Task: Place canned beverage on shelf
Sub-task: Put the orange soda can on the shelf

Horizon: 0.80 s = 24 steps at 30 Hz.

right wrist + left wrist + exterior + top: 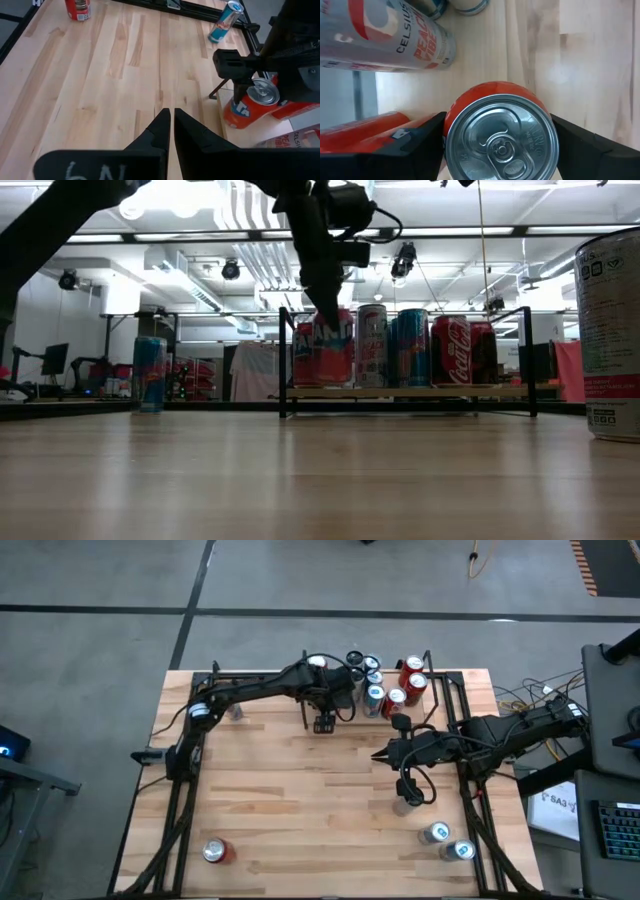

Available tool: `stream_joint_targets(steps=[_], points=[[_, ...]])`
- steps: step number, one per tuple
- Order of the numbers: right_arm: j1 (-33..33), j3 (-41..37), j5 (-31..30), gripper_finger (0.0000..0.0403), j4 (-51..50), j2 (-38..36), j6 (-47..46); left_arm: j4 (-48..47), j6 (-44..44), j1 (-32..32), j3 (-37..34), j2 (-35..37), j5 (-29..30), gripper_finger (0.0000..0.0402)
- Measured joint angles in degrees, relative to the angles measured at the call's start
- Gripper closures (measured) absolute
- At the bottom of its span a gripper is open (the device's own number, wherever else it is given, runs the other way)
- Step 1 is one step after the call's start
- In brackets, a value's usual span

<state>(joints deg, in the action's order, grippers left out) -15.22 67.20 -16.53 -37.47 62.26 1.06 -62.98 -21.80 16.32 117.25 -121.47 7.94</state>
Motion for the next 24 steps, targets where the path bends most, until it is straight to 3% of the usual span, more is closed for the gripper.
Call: stream_joint_targets(steps=[13,24], points=[[0.00,0.00,-0.02,0.0390,0.04,0.00,-0.23,0.72,-0.11,0.45,-0.03,0.00,-0.19,0.0106],[0.00,0.00,-0.04,0.0390,0.04,0.02,-1.22,1.96,-0.03,0.74,-0.05,0.04,0.38,0.0066]])
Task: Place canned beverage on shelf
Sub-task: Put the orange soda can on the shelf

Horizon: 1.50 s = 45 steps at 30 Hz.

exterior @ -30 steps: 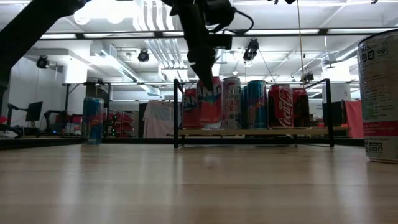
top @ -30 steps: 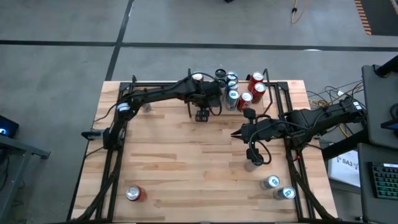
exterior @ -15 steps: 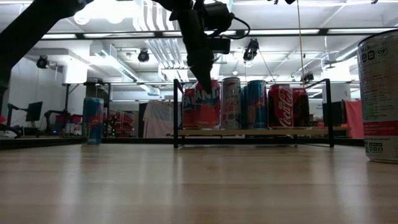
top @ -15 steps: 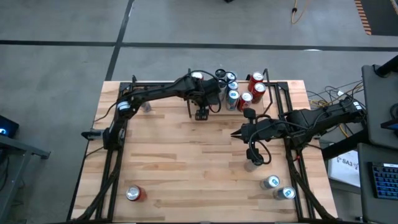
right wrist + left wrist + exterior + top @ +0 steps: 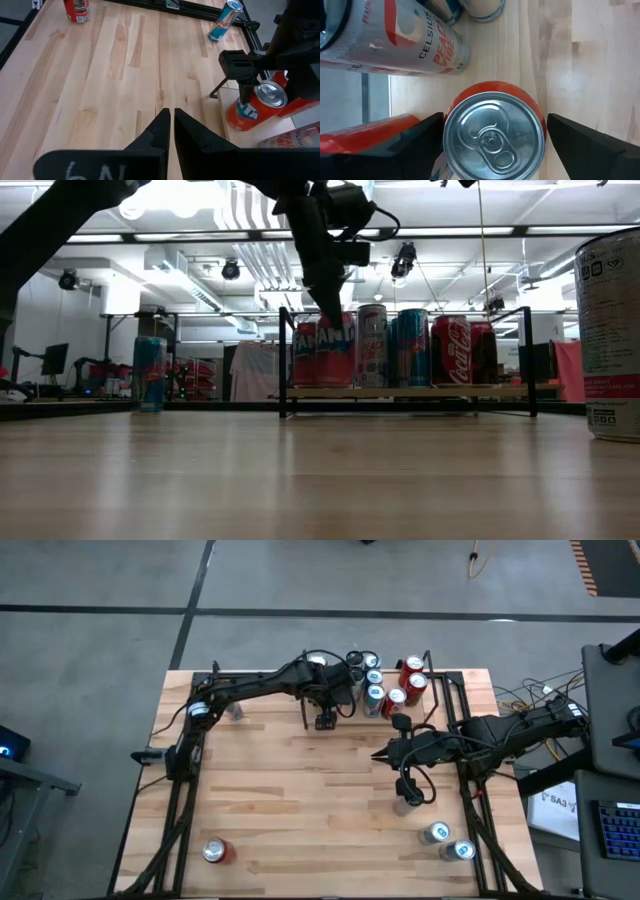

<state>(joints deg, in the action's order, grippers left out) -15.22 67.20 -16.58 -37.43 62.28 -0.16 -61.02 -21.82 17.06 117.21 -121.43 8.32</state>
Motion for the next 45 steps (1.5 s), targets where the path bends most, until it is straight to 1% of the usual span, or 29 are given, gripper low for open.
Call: stream_joint_targets(steps=[6,10,15,19,26,30,33,36,42,45], points=[[0.00,0.00,-0.10,0.0390,0.00,0.00,-0.58,-0.91,0.04,-0.02,0.18,0.00,-0.06,0.0064],[0.04,0.00,-1.61,0.0390,0.00,0.00,-1.37,-1.94,0.26,-0.07,1.29,0.26,0.04,0.0064],[0.26,-0.09,-1.97,0.0390,0.46,0.02,-1.84,-2.43,0.16,-0.07,2.73,0.31,0.17,0.0063],[0.26,-0.10,-3.02,0.0390,0.46,0.07,-3.05,-5.22,0.75,-0.18,5.99,0.33,0.24,0.0063],[1.76,-0.24,-5.06,0.0390,3.29,2.64,-4.95,-12.26,5.67,-1.66,13.59,0.51,0.33,0.0063],[4.00,-0.22,-5.10,0.0390,3.72,5.49,-6.27,-13.10,7.91,-2.76,13.91,1.61,0.33,0.0063],[5.87,-0.24,-5.11,0.0390,3.74,7.45,-8.10,-13.08,10.80,-3.43,10.72,4.16,0.31,0.0063],[7.10,-0.39,-5.30,0.0390,3.89,9.48,-8.93,-10.21,12.69,-4.08,3.84,8.69,0.32,0.0063],[9.54,-0.50,-4.87,0.0390,6.57,12.93,-8.14,5.66,17.01,-5.93,-17.32,23.17,0.35,0.0063],[11.46,-0.17,-4.40,0.0390,8.22,14.45,-7.45,16.02,18.91,-7.34,-28.24,30.66,1.19,0.0063]])
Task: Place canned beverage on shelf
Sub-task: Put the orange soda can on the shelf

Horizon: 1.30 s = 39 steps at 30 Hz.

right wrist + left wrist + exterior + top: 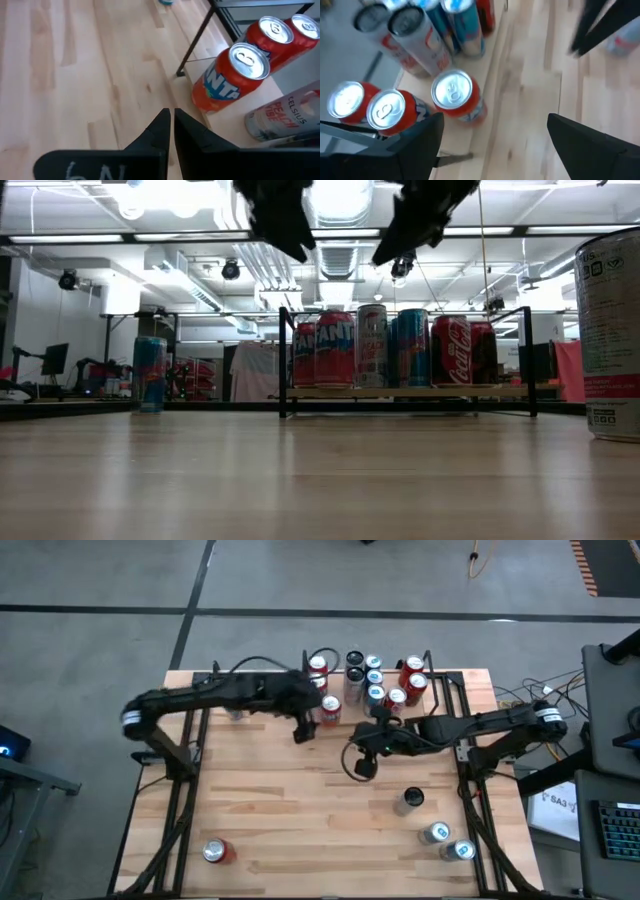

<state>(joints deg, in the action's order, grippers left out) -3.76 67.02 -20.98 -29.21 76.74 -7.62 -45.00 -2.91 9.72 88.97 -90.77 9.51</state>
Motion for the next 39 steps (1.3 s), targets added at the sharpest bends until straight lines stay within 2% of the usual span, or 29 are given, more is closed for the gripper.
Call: stream_joint_targets(steps=[4,8,15,21,27,32,35,39], points=[[3.89,0.79,-0.04,0.0390,2.14,1.64,-0.29,14.98,0.43,-1.65,-13.21,9.51,3.15,0.0063],[8.21,1.22,-0.08,0.0390,2.33,3.94,-2.34,27.38,0.30,-1.80,-24.21,17.55,3.52,0.0063],[13.36,1.51,-0.09,0.0390,2.85,7.70,-5.63,42.75,-4.20,-1.70,-37.02,28.73,3.64,0.0063],[14.45,1.89,-0.10,0.0390,5.03,10.58,-6.93,43.30,-9.86,-1.66,-40.17,35.36,3.59,0.0065],[14.61,1.90,-0.66,0.0390,6.05,11.51,-8.46,40.35,-13.07,-1.64,-42.52,40.30,3.59,0.0098],[14.57,1.92,-1.59,0.0390,6.12,11.12,-9.31,42.22,-16.08,-1.59,-46.27,44.03,4.20,0.0158],[14.57,1.92,-1.61,0.0390,6.36,11.19,-9.29,43.44,-15.28,-1.57,-46.53,46.12,7.99,0.0205],[14.57,1.90,-1.61,0.0390,7.77,11.90,-8.94,42.38,-15.89,-1.57,-47.91,47.86,7.99,0.0268]])
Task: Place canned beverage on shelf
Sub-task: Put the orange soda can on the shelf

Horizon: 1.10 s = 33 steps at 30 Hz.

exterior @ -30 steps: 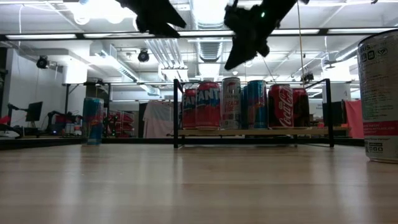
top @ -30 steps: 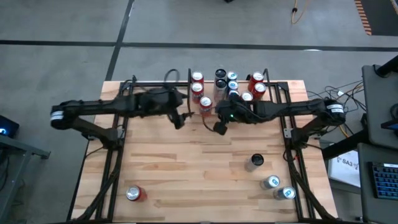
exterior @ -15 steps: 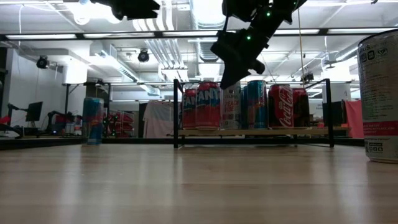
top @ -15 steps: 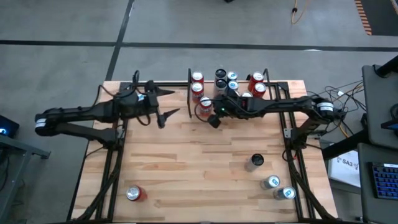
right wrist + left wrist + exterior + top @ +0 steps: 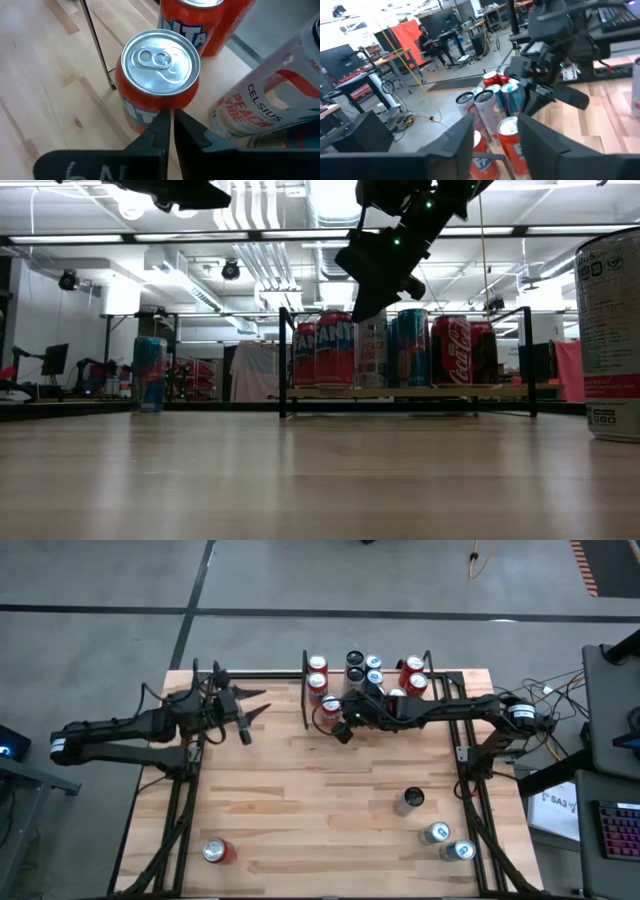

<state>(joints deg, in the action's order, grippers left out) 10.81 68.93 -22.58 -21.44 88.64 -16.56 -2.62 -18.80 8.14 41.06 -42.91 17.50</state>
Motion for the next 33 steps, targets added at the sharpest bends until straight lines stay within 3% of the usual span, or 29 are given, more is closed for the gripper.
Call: stream_joint_targets(steps=[6,11,33], points=[[-0.04,-0.02,0.11,0.0390,2.17,1.02,-0.06,1.10,-1.39,0.00,-0.72,1.09,0.08,0.0350],[-0.04,-0.02,0.24,0.0390,4.88,1.18,-0.28,1.92,-1.69,0.00,-0.76,0.47,0.06,0.0382],[1.63,-0.02,-2.07,0.0390,5.01,1.10,0.63,1.60,-3.19,0.00,-0.76,0.02,0.15,0.0397]])
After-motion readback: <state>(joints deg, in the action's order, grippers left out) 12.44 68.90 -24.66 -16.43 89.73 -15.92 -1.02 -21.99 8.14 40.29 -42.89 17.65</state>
